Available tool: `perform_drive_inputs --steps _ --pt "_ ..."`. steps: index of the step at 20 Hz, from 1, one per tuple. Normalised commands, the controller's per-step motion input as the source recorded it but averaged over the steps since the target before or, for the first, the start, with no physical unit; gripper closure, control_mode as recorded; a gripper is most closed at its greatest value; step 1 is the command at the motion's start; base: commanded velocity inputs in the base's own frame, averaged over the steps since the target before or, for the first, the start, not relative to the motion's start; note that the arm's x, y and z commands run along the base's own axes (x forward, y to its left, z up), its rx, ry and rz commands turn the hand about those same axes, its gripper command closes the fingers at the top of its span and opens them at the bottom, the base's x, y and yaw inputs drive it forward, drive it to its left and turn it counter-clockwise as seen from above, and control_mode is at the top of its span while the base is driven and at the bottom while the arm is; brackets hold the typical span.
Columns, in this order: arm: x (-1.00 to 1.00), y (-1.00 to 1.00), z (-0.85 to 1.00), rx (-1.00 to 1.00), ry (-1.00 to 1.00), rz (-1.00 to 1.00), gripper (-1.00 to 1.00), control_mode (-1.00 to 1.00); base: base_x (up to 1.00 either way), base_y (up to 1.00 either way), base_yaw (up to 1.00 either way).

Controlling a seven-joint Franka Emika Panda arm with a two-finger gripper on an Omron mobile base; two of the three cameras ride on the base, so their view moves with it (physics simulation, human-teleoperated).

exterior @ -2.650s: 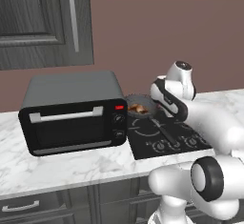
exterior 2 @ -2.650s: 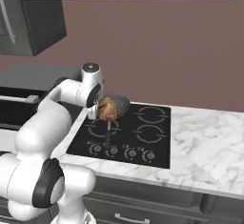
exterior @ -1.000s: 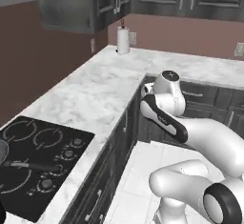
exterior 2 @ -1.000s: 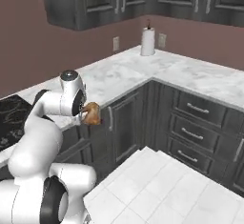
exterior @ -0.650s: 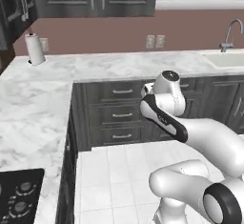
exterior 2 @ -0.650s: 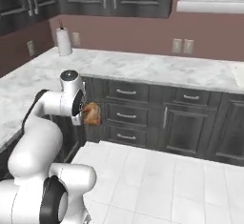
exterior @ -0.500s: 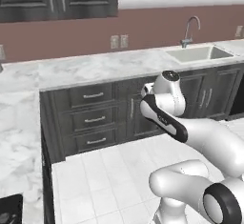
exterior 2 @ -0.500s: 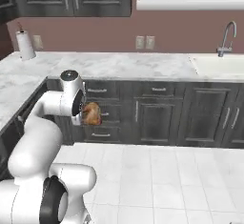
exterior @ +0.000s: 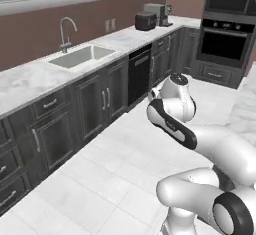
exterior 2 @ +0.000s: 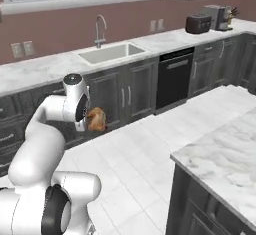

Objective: Take the chicken drumsticks from the pan and place one on each plate on the dining counter.

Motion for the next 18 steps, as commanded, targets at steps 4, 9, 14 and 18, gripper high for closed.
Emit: perform_drive_inputs --steps 4,9,14,18 --pt "0.0 0.0 0.0 0.0 0.0 0.0 1.0 1.0 0.14 0.18 -0.99" --pt "0.0 0.0 0.0 0.0 0.0 0.0 1.0 1.0 0.27 0.84 -0.44" --pt "0.0 0.0 0.0 0.0 0.0 0.0 1.0 1.0 0.29 1.0 -0.25" --pt "0.0 0.0 0.0 0.0 0.0 0.0 1.0 1.0 0.6 0.81 -0.39"
